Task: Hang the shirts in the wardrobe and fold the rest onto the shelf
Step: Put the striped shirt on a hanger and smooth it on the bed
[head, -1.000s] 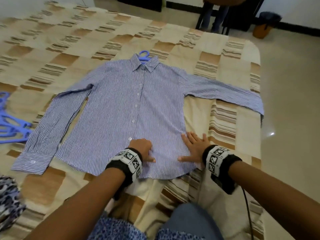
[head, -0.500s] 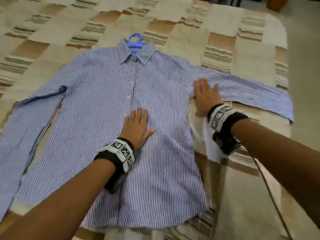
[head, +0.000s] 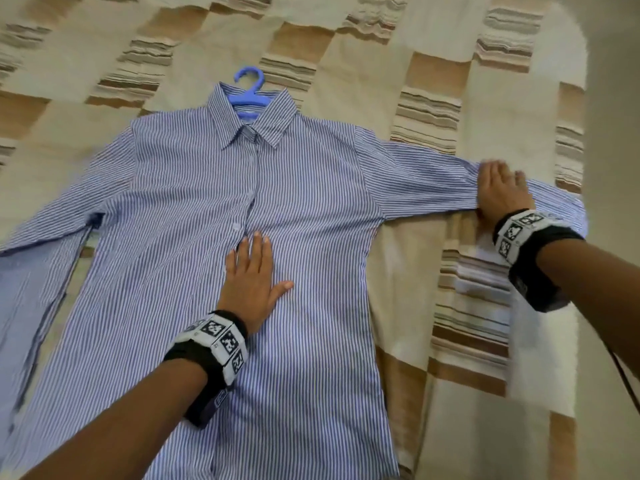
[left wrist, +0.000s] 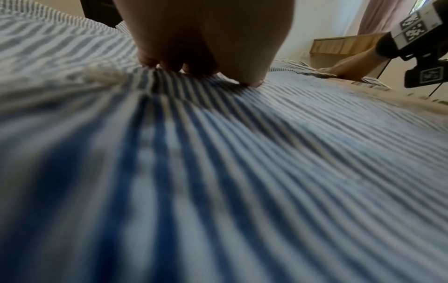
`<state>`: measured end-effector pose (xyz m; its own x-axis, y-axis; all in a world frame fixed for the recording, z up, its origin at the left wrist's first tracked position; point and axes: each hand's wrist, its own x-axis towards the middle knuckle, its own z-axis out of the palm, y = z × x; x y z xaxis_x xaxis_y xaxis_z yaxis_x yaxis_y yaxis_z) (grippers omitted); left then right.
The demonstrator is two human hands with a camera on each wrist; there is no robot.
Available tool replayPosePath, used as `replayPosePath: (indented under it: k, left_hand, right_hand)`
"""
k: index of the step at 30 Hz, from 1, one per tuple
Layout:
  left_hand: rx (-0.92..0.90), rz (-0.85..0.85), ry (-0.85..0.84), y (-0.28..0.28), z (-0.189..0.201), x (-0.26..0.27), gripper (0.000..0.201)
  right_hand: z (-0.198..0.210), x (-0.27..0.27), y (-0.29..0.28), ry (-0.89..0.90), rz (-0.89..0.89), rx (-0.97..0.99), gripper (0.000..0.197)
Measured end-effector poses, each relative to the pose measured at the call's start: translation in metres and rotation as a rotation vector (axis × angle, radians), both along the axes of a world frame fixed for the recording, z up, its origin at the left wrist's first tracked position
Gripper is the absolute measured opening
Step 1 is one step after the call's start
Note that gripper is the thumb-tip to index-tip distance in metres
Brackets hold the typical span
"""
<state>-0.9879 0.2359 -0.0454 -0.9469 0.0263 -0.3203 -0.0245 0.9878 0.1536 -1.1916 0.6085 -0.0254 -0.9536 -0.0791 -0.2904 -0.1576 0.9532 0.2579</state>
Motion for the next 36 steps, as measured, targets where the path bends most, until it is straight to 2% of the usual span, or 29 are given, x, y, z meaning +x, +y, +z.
replayPosePath:
  k: [4, 6, 8, 11, 13, 15, 17, 19, 21, 23, 25, 27, 30, 32, 33, 36]
  left_hand:
    - [0.009, -0.018, 0.028, -0.002, -0.005, 0.004, 0.100]
    - [-0.020, -0.061, 0.061, 0.002, -0.009, 0.004, 0.092]
    - [-0.020, -0.144, 0.060, 0.015, -0.010, 0.008, 0.088]
    - [0.046, -0.394, 0.066, 0.052, -0.015, 0.029, 0.088]
    - [0.066, -0.629, 0.113, 0.077, -0.016, 0.045, 0.087]
    - [0.068, -0.755, 0.158, 0.088, -0.012, 0.051, 0.083]
    - [0.081, -0.616, 0.223, 0.078, -0.011, 0.045, 0.078]
    - [0.080, -0.338, 0.252, 0.050, -0.008, 0.032, 0.076]
    - [0.065, -0.085, 0.158, 0.010, -0.001, 0.019, 0.077]
    - [0.049, 0.098, 0.029, -0.037, 0.003, 0.021, 0.078]
    - [-0.010, 0.162, -0.010, -0.079, -0.001, 0.039, 0.079]
    - [-0.056, 0.178, 0.000, -0.110, -0.003, 0.067, 0.078]
    - [-0.070, 0.240, 0.154, -0.149, 0.013, 0.105, 0.062]
    - [-0.117, 0.424, 0.266, -0.191, 0.026, 0.125, 0.051]
    - [-0.156, 0.555, 0.262, -0.214, 0.031, 0.136, 0.051]
    - [-0.125, 0.909, 0.124, -0.280, 0.035, 0.166, 0.070]
  right_hand:
    - [0.011, -0.005, -0.012, -0.238, -0.134, 0.094, 0.056]
    - [0.022, -0.004, -0.016, -0.326, -0.139, 0.091, 0.077]
    - [0.036, -0.006, -0.029, -0.398, -0.103, -0.025, 0.095]
    - [0.048, -0.012, -0.063, -0.313, 0.036, -0.168, 0.098]
    - [0.048, -0.016, -0.094, -0.216, 0.120, -0.227, 0.089]
    - [0.043, -0.017, -0.127, -0.147, 0.213, -0.257, 0.079]
    - [0.039, -0.014, -0.159, -0.112, 0.289, -0.248, 0.073]
    - [0.034, -0.006, -0.191, -0.091, 0.374, -0.258, 0.072]
    - [0.032, 0.013, -0.224, -0.116, 0.477, -0.284, 0.080]
    - [0.029, 0.036, -0.256, -0.165, 0.603, -0.337, 0.091]
    - [0.024, 0.061, -0.286, -0.185, 0.767, -0.354, 0.094]
    - [0.013, 0.080, -0.311, -0.211, 0.860, -0.330, 0.086]
    - [0.013, 0.097, -0.350, -0.288, 0.881, -0.274, 0.081]
    - [0.020, 0.104, -0.380, -0.249, 0.909, -0.282, 0.080]
    - [0.022, 0.106, -0.397, -0.246, 0.895, -0.313, 0.080]
    - [0.025, 0.113, -0.447, -0.250, 0.923, -0.357, 0.092]
